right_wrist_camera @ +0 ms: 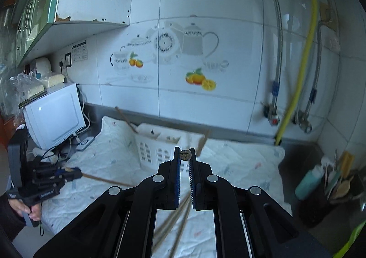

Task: Organize utensils
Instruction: 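Carry both chopsticks over the white holder and release them inside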

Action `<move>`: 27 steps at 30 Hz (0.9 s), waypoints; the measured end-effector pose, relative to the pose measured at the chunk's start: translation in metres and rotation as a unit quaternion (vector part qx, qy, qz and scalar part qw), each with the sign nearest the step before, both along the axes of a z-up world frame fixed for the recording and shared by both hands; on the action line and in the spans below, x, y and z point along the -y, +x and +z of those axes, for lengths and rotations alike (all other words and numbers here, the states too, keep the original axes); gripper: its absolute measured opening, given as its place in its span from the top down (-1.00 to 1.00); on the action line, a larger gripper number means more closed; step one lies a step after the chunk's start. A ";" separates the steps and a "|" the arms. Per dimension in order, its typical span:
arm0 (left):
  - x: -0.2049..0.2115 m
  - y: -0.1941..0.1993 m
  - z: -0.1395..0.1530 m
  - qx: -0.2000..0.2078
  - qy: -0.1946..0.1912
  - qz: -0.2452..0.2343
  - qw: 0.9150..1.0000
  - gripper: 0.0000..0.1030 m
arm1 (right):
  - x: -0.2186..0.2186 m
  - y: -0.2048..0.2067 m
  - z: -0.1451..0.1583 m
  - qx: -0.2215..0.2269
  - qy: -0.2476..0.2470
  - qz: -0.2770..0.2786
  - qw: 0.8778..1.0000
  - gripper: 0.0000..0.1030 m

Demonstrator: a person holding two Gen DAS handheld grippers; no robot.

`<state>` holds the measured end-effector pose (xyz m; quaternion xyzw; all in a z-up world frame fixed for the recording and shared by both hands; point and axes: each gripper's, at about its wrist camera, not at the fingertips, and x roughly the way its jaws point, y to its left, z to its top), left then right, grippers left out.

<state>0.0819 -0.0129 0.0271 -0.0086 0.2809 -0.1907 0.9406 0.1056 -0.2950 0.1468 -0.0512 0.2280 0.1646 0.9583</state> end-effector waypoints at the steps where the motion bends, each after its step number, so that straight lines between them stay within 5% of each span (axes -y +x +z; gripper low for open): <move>1: 0.000 0.003 0.002 0.002 0.001 -0.001 1.000 0.90 | -0.003 0.008 0.007 -0.001 -0.001 0.004 1.000 0.87; 14: 0.007 0.026 0.032 0.022 0.008 -0.013 1.000 0.90 | -0.027 0.120 0.003 -0.108 -0.001 -0.007 0.994 0.86; 21: 0.016 0.033 0.057 0.048 0.011 -0.023 0.999 0.90 | -0.027 0.144 -0.005 -0.117 0.020 -0.012 0.993 0.80; 23: 0.018 0.034 0.066 0.057 0.012 -0.025 0.998 0.90 | -0.025 0.143 -0.003 -0.108 0.023 -0.014 0.994 0.59; 27: 0.025 0.037 0.088 0.080 0.016 -0.030 0.996 0.91 | -0.023 0.129 0.002 -0.083 0.021 -0.014 0.996 0.48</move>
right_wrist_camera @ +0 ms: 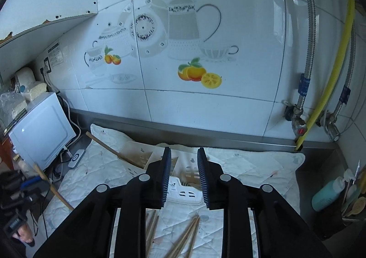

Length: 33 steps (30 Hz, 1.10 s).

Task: Organize utensils
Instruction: 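Carry both chopsticks over the white holder and release them inside, then lower both tools to the mat and grasp one chopstick each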

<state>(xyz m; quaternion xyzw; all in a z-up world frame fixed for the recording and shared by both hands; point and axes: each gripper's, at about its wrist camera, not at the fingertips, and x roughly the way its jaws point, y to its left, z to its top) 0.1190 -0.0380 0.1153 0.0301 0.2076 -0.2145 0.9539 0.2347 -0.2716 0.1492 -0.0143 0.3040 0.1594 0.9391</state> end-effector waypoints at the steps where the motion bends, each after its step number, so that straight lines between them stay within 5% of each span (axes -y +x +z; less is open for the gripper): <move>1: 0.002 0.001 0.006 0.008 0.001 -0.001 1.000 0.91 | 0.001 -0.005 0.001 0.005 0.001 0.001 1.000 0.41; 9: 0.016 0.026 0.063 0.069 -0.001 0.017 0.997 0.91 | 0.019 -0.062 -0.006 0.038 0.026 0.009 0.999 0.22; 17: 0.024 0.083 0.093 0.093 -0.021 0.055 0.994 0.91 | 0.037 -0.109 -0.054 0.027 0.038 0.002 0.999 0.22; 33: 0.021 0.146 0.043 0.034 -0.029 0.099 0.994 0.88 | 0.046 -0.126 -0.112 -0.009 0.033 -0.012 0.999 0.22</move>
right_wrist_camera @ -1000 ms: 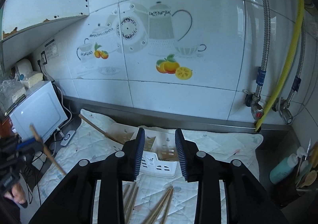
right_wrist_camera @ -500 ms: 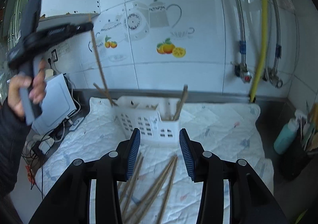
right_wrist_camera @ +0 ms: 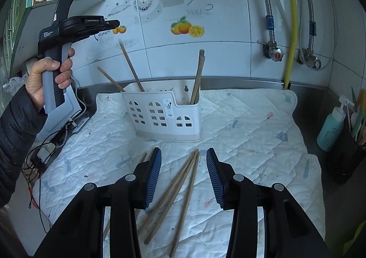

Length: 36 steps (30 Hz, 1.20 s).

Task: Organize utensils
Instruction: 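Lower both tools to the mat and grasp one chopstick each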

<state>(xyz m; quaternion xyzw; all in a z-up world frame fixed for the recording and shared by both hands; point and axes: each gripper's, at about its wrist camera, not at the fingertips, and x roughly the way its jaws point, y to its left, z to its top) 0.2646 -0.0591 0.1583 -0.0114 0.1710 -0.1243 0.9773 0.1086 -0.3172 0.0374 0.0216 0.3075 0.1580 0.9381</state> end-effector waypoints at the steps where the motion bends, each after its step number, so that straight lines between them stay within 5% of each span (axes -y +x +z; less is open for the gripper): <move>1: -0.001 -0.002 -0.001 -0.001 -0.001 -0.004 1.000 0.88 | 0.000 -0.002 -0.002 -0.002 0.001 0.000 1.000 0.22; 7: -0.002 -0.031 -0.003 0.000 0.008 -0.016 1.000 0.75 | -0.006 -0.021 -0.023 -0.015 -0.012 -0.008 1.000 0.22; 12: -0.010 -0.070 -0.011 -0.004 0.009 -0.021 1.000 0.37 | -0.012 -0.044 -0.055 -0.044 -0.028 -0.012 0.999 0.22; 17: -0.020 -0.108 -0.032 -0.024 0.017 -0.027 0.999 0.20 | -0.015 -0.062 -0.083 -0.071 -0.019 -0.018 0.997 0.29; 28: -0.042 -0.174 -0.113 -0.111 -0.006 -0.029 0.993 0.08 | -0.023 -0.068 -0.120 -0.091 -0.028 -0.036 0.995 0.47; 36: -0.029 -0.213 -0.178 -0.176 0.017 -0.039 0.984 0.08 | -0.025 -0.058 -0.131 -0.096 -0.029 -0.045 0.994 0.65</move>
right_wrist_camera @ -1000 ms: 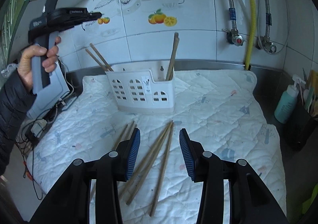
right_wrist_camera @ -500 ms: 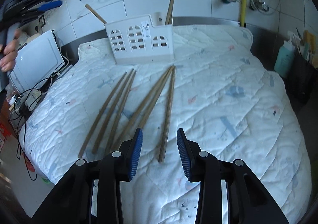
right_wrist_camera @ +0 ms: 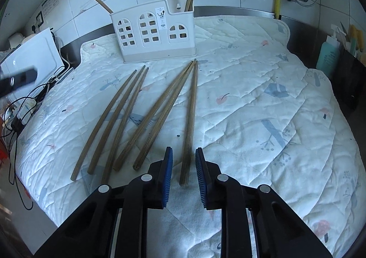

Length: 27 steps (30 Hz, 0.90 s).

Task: Organize utensils
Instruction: 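Lower both tools to the mat and grasp one chopstick each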

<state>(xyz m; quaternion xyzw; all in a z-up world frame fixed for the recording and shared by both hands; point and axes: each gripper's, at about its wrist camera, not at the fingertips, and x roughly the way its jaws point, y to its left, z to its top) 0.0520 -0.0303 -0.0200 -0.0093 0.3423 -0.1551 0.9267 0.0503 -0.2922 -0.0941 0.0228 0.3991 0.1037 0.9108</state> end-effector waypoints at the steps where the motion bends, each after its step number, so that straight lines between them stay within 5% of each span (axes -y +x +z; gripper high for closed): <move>1: 0.003 -0.004 -0.008 -0.011 -0.002 -0.007 1.000 0.08 | 0.000 0.001 -0.001 -0.001 0.002 0.000 1.000 0.65; 14: 0.048 -0.015 -0.068 -0.089 -0.018 -0.038 0.995 0.09 | 0.004 0.002 -0.003 0.000 0.005 -0.009 1.000 0.85; 27: 0.066 -0.008 -0.086 -0.092 0.004 -0.028 0.995 0.55 | 0.005 0.003 -0.003 0.002 0.010 -0.013 1.000 0.85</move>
